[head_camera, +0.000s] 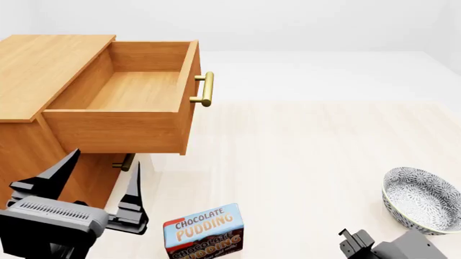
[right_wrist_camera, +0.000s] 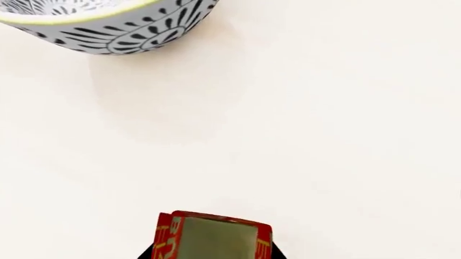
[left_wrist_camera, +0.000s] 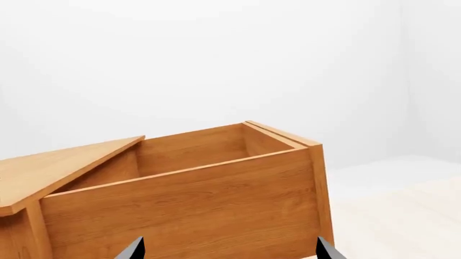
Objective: Put the butter at the back in the top drawer of the cabinet and close it.
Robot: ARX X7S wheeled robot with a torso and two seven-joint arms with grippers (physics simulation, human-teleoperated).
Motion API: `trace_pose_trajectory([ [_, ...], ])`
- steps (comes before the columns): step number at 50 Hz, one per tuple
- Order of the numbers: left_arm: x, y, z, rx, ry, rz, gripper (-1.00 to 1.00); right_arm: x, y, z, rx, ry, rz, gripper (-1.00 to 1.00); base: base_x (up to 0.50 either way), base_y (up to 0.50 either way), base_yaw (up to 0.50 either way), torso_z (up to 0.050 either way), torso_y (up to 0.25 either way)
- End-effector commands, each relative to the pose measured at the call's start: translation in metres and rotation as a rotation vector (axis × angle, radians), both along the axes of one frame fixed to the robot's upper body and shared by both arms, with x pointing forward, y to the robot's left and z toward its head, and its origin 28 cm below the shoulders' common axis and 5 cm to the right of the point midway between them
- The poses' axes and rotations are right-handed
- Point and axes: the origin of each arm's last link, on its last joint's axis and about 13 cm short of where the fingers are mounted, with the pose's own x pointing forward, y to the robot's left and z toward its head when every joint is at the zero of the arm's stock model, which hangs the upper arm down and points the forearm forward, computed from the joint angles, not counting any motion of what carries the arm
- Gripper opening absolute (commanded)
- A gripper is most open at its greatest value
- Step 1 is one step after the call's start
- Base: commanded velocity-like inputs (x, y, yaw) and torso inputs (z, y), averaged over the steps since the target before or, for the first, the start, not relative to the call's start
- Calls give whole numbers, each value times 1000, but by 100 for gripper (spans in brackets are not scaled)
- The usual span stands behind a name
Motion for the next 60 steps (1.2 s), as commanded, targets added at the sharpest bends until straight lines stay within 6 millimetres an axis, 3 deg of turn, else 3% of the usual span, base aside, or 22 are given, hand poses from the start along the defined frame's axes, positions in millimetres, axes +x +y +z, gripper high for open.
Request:
trace_pose_trajectory([
  [1,-1,0,1,-1,0,1,100,-3,4,2,19,-2,18,-100,0,0,0,0,0],
  [8,-2,0,0,-2,2,-1,100,-5,7,14,8,-40,46,-100,0,0,0,0,0],
  [33,-4,-4,0,-4,6,-9,100,-33,18,88,-168,-296,247,-100,0,0,0,0,0],
  [47,-5,-6,1,-6,2,-15,100,-57,24,143,-255,-593,412,-100,0,0,0,0,1],
  [60,-7,-14,10,-8,-22,-39,100,-46,23,190,-338,-803,540,-100,0,0,0,0,1],
])
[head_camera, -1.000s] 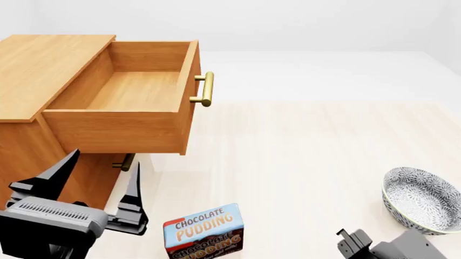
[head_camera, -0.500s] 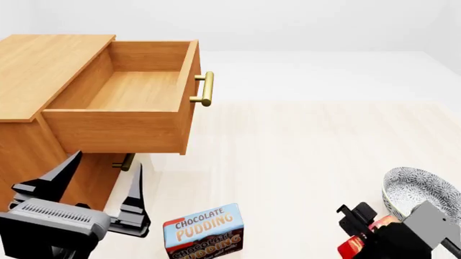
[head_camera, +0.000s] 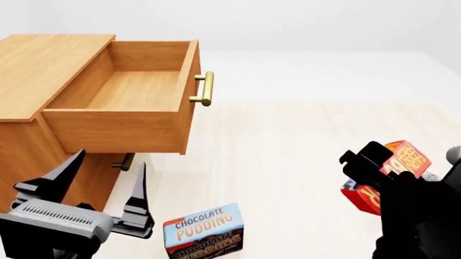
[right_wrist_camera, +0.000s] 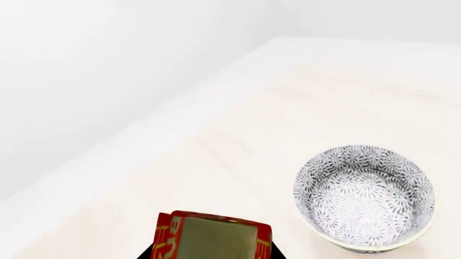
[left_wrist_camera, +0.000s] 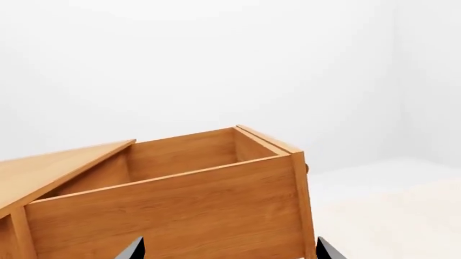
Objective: Put the butter at the back in the top drawer of the cabinet and close it.
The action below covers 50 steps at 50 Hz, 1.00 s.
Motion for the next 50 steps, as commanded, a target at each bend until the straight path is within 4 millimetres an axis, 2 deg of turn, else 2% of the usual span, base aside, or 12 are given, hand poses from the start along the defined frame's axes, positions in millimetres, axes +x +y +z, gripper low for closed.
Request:
trace_pose_trajectory([
  [1,-1,-7,7,-1,-19,-22,100,1,0,41,-83,-200,114,-100,0,0,0,0,0],
  [15,-5,-25,17,4,-41,-87,100,21,2,74,-117,-301,234,-100,0,0,0,1,1],
  [28,-2,-54,32,7,-86,-159,100,38,11,99,-120,-335,389,-100,0,0,0,0,2],
  [42,8,-80,45,34,-143,-195,100,37,28,117,-114,-343,484,-100,0,0,0,0,1],
  [50,10,-96,42,74,-160,-227,100,34,34,122,-108,-344,524,-100,0,0,0,1,1],
])
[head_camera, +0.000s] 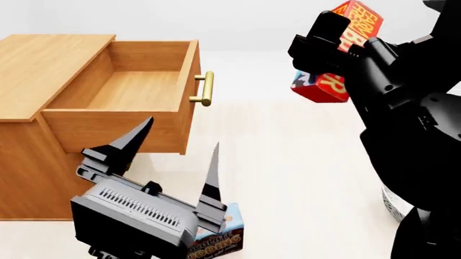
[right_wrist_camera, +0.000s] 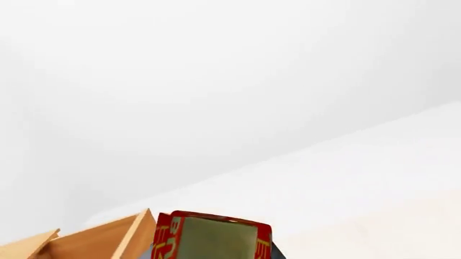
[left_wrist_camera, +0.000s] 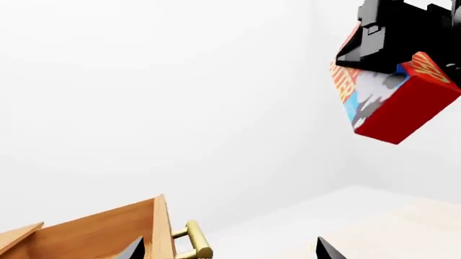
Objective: Put the butter at the back in the top drawer of the cabinet and close it.
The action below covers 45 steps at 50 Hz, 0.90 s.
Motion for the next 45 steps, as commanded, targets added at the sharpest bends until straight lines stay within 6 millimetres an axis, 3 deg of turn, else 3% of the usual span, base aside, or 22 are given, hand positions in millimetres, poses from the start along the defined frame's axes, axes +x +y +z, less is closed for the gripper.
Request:
trace_pose_trajectory([
  [1,2,-23,2,45,-36,-45,100,-3,8,15,0,-26,71,-100,0,0,0,0,0],
  [11,-1,-46,-1,93,-61,-95,100,-2,12,18,3,-18,99,-100,0,0,0,0,1],
  [22,10,-60,-12,180,-113,-51,100,2,16,18,24,-2,121,-100,0,0,0,1,1],
  [36,31,-61,-9,219,-163,37,100,6,17,6,47,50,137,-100,0,0,0,0,1],
  [45,34,-63,-4,226,-198,70,100,6,21,2,71,83,151,-100,0,0,0,1,1],
])
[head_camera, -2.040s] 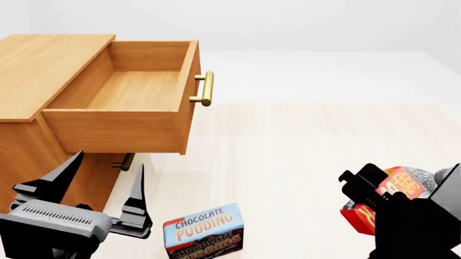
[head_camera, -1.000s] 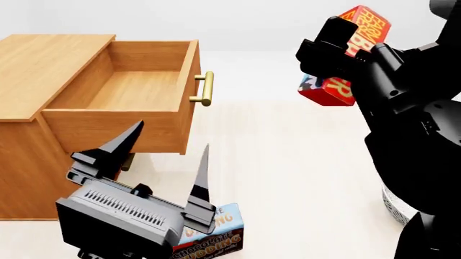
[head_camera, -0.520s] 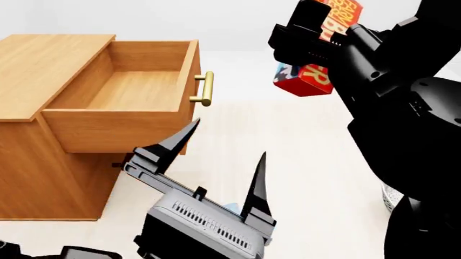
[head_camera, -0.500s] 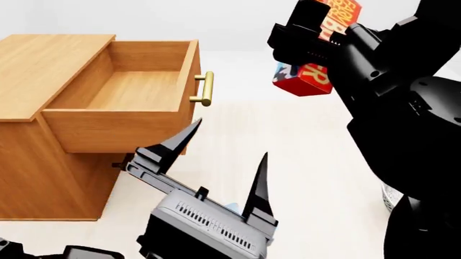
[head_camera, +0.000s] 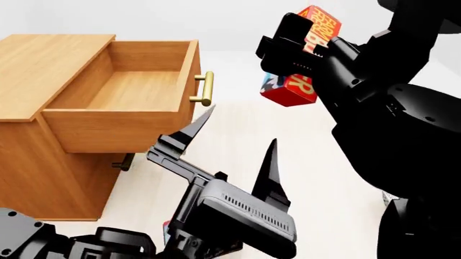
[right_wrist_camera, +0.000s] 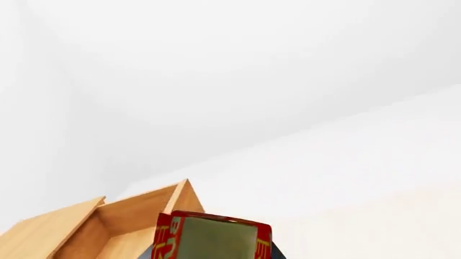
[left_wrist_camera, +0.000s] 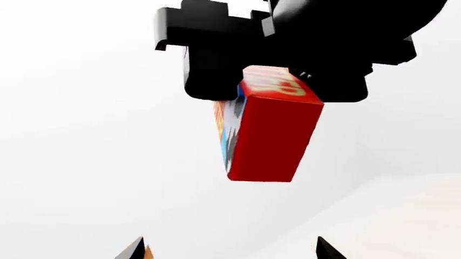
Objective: Put the butter at the back in the top drawer of the cabinet and close it.
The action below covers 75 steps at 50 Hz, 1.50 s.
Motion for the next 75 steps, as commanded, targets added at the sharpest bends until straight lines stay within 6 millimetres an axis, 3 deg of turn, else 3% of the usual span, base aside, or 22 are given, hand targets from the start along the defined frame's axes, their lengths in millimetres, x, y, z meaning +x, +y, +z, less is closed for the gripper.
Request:
trace_pose_trajectory([
  [1,8,-4,3,19,-49,45,100,0,3,-3,37,20,22,-100,0,0,0,0,0],
  [26,5,-8,-6,13,-18,12,100,0,13,-3,70,30,92,-100,0,0,0,0,1],
  [56,4,-5,-4,8,-20,16,100,10,22,-27,84,94,122,-100,0,0,0,0,1],
  [75,6,-4,-7,3,-14,19,100,-7,26,-34,69,98,162,-100,0,0,0,1,1],
])
